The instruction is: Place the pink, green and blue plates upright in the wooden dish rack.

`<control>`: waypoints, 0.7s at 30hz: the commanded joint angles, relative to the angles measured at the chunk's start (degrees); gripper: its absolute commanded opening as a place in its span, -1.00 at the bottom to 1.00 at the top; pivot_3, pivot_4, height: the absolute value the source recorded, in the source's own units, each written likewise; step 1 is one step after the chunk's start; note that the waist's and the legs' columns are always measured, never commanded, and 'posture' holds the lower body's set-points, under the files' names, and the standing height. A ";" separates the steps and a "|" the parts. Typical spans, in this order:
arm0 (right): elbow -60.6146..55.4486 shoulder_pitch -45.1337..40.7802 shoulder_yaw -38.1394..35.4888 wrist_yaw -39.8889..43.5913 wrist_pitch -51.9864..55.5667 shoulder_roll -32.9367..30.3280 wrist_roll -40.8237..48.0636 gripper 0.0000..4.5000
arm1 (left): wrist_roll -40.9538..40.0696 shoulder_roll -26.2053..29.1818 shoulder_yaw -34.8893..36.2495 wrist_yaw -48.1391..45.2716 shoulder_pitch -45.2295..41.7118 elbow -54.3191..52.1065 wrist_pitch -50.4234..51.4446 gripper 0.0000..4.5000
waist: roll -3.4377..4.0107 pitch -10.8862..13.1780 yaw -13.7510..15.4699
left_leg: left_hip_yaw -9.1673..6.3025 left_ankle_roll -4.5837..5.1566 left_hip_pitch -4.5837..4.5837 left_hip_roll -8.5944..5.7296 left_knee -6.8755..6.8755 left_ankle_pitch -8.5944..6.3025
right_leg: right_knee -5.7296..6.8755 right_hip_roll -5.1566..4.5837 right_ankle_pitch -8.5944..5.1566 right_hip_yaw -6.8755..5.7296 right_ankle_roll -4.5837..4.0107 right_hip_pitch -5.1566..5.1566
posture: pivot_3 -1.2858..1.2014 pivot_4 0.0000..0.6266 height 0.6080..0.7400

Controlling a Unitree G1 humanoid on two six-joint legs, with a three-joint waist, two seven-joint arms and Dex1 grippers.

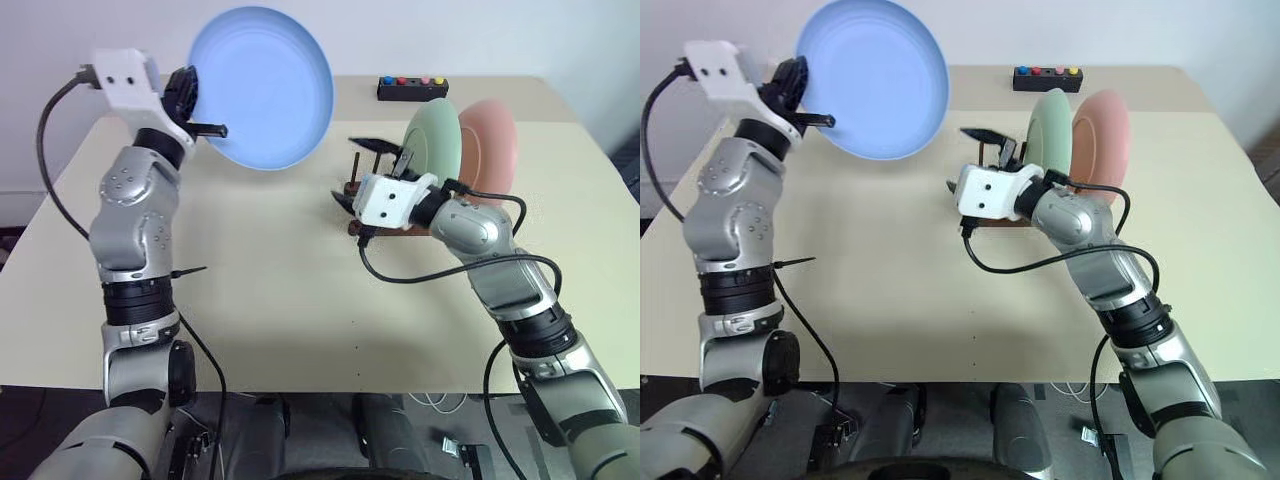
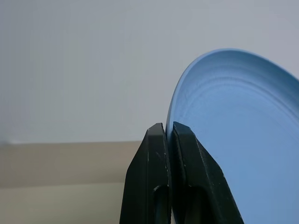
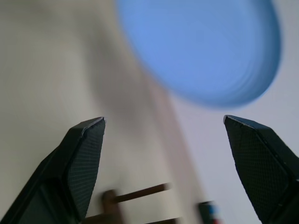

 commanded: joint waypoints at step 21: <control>3.86 -0.17 4.00 -4.44 -4.90 4.43 -12.48 0.48 | -1.08 -5.90 -5.72 0.67 -3.18 -10.73 4.29 -1.00 | 0.00 0.00 -0.15 | 0.00 0.00 0.01 0.00 -0.01 0.00 | 0.00 0.01 0.01 0.00 -0.01 0.00 | 0.03 -0.52 0.85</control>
